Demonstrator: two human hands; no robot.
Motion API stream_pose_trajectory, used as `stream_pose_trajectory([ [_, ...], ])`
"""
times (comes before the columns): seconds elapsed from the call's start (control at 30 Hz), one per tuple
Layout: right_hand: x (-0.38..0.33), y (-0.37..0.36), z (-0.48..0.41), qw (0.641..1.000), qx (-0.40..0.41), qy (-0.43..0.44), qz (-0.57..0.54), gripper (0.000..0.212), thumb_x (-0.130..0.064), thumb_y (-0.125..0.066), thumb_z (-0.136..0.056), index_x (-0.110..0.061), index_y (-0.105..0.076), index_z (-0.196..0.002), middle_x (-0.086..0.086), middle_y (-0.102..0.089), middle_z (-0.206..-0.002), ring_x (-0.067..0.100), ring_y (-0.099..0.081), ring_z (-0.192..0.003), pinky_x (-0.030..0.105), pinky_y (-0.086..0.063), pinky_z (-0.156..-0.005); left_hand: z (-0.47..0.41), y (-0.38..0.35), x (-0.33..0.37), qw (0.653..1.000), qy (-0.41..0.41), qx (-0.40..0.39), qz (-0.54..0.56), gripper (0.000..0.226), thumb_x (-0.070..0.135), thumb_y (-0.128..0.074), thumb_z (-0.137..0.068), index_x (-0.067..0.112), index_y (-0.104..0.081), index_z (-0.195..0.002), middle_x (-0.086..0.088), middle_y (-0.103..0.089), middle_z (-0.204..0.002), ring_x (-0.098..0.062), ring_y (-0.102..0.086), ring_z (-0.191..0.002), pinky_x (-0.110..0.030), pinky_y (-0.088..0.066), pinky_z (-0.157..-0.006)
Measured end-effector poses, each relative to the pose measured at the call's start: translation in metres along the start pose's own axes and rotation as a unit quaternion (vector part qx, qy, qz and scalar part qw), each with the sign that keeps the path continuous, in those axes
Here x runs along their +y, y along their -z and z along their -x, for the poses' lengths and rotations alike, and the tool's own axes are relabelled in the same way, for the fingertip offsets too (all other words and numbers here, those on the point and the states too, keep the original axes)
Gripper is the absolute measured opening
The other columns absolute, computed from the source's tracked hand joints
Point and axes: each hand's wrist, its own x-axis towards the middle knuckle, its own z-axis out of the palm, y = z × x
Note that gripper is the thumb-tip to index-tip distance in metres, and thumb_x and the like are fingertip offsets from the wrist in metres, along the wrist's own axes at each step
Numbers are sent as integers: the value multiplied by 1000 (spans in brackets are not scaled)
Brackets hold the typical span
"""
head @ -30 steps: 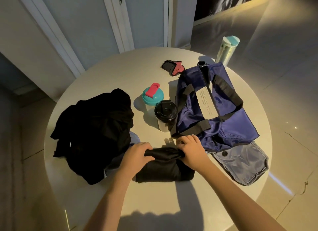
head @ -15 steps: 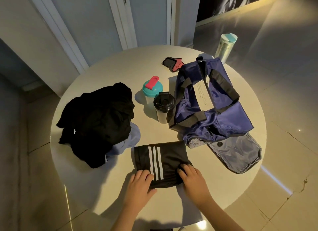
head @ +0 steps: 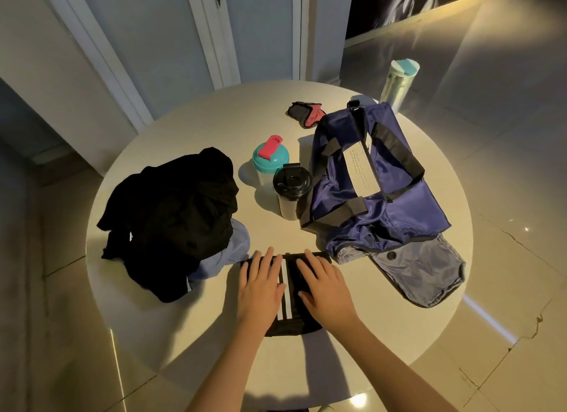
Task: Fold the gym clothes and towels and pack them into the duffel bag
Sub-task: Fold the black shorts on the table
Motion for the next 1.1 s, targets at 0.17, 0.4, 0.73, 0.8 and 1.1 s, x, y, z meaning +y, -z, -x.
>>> stream_pose_trajectory([
  [0.17, 13, -17, 3, 989, -132, 1, 66, 93, -62, -63, -75, -23, -22, -149, 5, -10, -155, 34, -23, -141, 53, -25, -109, 24, -36, -13, 995, 30, -98, 3, 74, 65, -46, -80, 13, -56, -131, -13, -55, -135, -35, -53, -123, -55, -46, -92],
  [0.4, 17, -34, 8, 981, -166, -74, 60, 91, -79, -57, -62, -26, -42, -135, 21, -55, -130, 40, -60, -111, 49, -52, -82, 28, -49, -16, 992, 88, -74, 54, 70, 64, -14, -92, 20, -46, -135, -19, -51, -136, -39, -53, -121, -52, -48, -91],
  [0.73, 8, -29, 42, 971, -104, -201, -80, 60, -39, -32, -99, -29, -3, -150, 9, -23, -150, 27, -32, -132, 35, -35, -104, 41, -29, 12, 953, 269, -109, 87, 87, 64, -39, -89, 12, -2, -149, -13, -36, -142, -28, -39, -128, -37, -41, -102],
  [0.8, 7, -29, 41, 968, -109, -197, -112, 62, -29, -39, -98, -26, -6, -150, 10, -29, -145, 26, -37, -125, 32, -39, -101, 39, -27, 15, 939, 299, -112, 128, 93, 58, -51, -87, 9, 0, -146, -14, -36, -142, -28, -43, -127, -36, -43, -101],
  [1.1, 17, -10, 50, 937, -66, -231, -254, 59, -8, -51, -91, -20, -33, -146, 6, -54, -119, 21, -50, -110, 24, -40, -97, 42, -9, 25, 897, 296, -103, 311, 78, 32, -71, -82, 3, -29, -142, -13, -45, -138, -28, -47, -125, -33, -43, -99],
])
